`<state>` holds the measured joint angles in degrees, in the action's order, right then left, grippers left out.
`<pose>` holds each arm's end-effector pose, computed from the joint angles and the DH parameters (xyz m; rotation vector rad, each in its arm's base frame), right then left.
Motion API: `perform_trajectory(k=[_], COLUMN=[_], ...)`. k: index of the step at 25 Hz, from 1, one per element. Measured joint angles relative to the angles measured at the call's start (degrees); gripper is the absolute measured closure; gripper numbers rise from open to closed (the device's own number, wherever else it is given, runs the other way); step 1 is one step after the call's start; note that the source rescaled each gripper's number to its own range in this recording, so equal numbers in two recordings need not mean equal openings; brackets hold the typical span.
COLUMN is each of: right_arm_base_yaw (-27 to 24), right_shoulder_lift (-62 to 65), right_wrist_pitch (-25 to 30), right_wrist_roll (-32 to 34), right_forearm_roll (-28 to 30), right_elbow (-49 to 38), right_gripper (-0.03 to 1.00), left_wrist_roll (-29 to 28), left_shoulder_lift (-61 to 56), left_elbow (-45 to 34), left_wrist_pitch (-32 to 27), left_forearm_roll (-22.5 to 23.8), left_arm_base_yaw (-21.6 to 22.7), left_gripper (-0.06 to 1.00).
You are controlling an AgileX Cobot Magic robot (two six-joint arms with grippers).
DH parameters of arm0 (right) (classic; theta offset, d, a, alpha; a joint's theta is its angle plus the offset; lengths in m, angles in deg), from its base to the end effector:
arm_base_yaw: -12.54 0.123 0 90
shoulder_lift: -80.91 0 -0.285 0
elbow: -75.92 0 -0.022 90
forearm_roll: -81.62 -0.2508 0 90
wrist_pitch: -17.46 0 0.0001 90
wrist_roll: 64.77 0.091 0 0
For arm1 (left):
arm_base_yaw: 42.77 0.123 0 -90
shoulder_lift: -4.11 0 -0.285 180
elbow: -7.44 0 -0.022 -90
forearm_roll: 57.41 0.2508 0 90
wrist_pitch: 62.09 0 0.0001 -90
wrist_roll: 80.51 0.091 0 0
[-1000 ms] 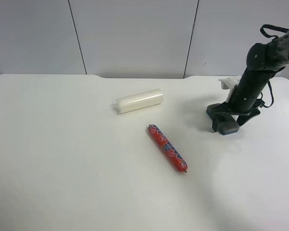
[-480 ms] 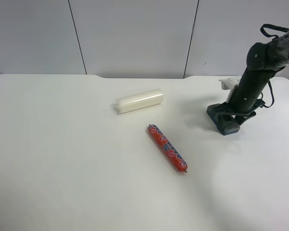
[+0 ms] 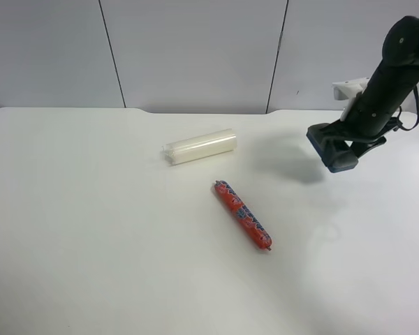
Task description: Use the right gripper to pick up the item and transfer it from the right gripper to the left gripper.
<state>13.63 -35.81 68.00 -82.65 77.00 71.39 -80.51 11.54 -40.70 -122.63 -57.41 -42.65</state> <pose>0.3668 0.0126 0.1764 -0.4235 2.9594 0.0662 -0.0065 0.0000 0.2797 -0.0021 2.0265 0.0013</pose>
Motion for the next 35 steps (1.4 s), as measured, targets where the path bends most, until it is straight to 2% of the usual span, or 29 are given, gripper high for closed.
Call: perform_trajectory(k=[9,13,24,29,35], right_arm_base_yaw=[0.00,2.26,18.75,25.97,35.34], right_shoulder_lift=[8.17,11.08,12.97,12.97,12.97], right_wrist_pitch=[3.75,5.18,7.70,7.75,7.63], right_wrist_roll=[0.00,-0.59,-2.71,-4.62,-7.22], right_forearm_roll=[-5.32,-5.71,-6.12,-6.06,-6.11], right_elbow=[0.00,0.00,0.00,0.00,0.00], right_gripper=[0.97,0.97,0.97,0.97,0.97], left_wrist_roll=[0.00,0.00,0.00,0.00,0.00], left_shoulder_lift=[0.00,0.00,0.00,1.80,12.30], left_elbow=[0.00,0.00,0.00,0.00,3.20], left_wrist_pitch=[0.00,0.00,0.00,-0.05,-2.87], left_forearm_roll=[0.00,0.00,-0.35,-4.25,-11.29], left_arm_base_yaw=[0.00,0.00,0.00,0.00,0.00], left_gripper=[-0.06,-0.06,-0.06,-0.06,-0.06])
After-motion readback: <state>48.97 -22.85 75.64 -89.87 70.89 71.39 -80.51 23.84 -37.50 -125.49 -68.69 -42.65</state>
